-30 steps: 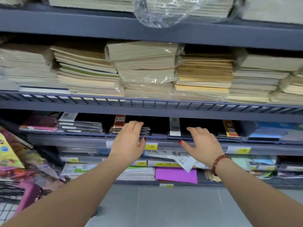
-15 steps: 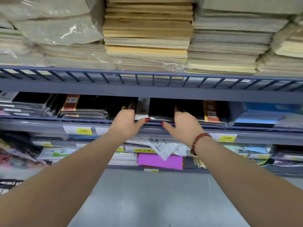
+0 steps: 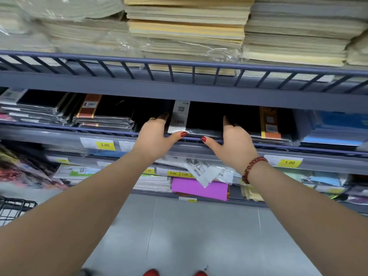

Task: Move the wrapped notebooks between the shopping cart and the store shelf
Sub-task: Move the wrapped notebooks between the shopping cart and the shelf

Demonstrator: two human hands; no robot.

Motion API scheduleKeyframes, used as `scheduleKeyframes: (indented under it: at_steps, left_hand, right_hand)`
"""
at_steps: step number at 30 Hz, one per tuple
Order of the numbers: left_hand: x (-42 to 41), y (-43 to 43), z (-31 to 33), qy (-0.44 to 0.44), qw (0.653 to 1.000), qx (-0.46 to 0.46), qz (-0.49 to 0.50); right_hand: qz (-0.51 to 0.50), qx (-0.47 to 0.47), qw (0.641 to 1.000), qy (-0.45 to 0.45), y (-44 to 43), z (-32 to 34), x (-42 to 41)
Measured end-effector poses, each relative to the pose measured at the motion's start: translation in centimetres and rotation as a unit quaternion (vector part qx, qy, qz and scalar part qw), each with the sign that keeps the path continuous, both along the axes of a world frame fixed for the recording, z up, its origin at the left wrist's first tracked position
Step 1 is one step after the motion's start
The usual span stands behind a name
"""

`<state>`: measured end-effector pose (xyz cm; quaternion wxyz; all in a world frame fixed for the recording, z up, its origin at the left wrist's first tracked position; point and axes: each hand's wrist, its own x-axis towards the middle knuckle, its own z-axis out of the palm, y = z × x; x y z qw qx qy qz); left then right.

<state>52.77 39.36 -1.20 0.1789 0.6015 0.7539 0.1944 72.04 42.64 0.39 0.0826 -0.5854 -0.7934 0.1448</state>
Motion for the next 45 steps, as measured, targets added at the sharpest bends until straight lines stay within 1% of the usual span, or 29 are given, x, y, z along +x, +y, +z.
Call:
scheduleKeyframes:
  at_steps: [2, 5, 6, 9, 12, 15, 18, 20, 23, 26, 32, 36, 38, 42, 45]
  left_hand:
    - [0.2, -0.1, 0.1, 0.000, 1.000, 0.016, -0.001]
    - [1.6, -0.6, 0.7, 0.001, 0.998, 0.060, -0.007]
    - [2.3, -0.6, 1.0, -0.002, 0.998, 0.062, -0.019]
    - [4.9, 0.2, 1.3, -0.019, 0.994, 0.062, -0.083]
    - [8.1, 1.3, 1.6, -0.060, 0.986, 0.082, -0.136]
    - [11.1, 2.4, 1.5, -0.087, 0.982, 0.055, -0.159]
    - [13.3, 3.6, 1.3, -0.072, 0.985, 0.019, -0.159]
    - [14.2, 4.1, 1.3, -0.033, 0.987, -0.006, -0.154]
    - [14.6, 4.6, 1.7, 0.016, 0.987, -0.025, -0.155]
    - [14.8, 4.7, 1.9, 0.009, 0.990, -0.016, -0.141]
    - [15.2, 4.7, 1.9, 0.023, 0.991, 0.000, -0.130]
    - [15.2, 4.6, 1.2, -0.009, 0.990, 0.024, -0.141]
    - [15.3, 4.6, 1.2, -0.004, 0.989, 0.014, -0.145]
    - [15.0, 4.6, 1.3, -0.030, 0.989, 0.002, -0.142]
    - [15.1, 4.5, 1.1, -0.022, 0.990, 0.007, -0.141]
  right_hand:
    - [0.013, 0.010, 1.000, 0.016, 0.2, 0.3, 0.5]
    - [0.020, 0.045, 0.994, 0.096, 0.2, 1.6, 2.5]
    - [0.020, 0.052, 0.992, 0.110, 0.2, 2.1, 3.5]
    - [0.004, 0.060, 0.995, 0.081, 0.5, 2.7, 7.1]
    - [-0.051, 0.044, 0.997, 0.038, 0.8, 2.0, 10.1]
    - [-0.088, 0.034, 0.996, 0.012, 1.1, 0.9, 11.9]
    - [-0.102, 0.019, 0.995, 0.000, 1.5, 0.4, 12.8]
    - [-0.095, 0.003, 0.995, -0.002, 1.7, 0.3, 13.3]
    - [-0.084, -0.029, 0.996, 0.030, 2.1, 0.8, 13.7]
    - [-0.082, -0.055, 0.993, 0.060, 2.4, 1.2, 13.9]
    - [-0.080, -0.057, 0.994, 0.051, 2.6, 1.3, 14.1]
    - [-0.075, -0.050, 0.995, 0.034, 2.5, 1.1, 14.1]
    - [-0.076, -0.053, 0.995, 0.029, 2.5, 1.0, 14.0]
    - [-0.078, -0.053, 0.995, 0.022, 2.4, 0.9, 13.8]
    - [-0.088, -0.062, 0.994, 0.033, 2.1, 0.7, 13.5]
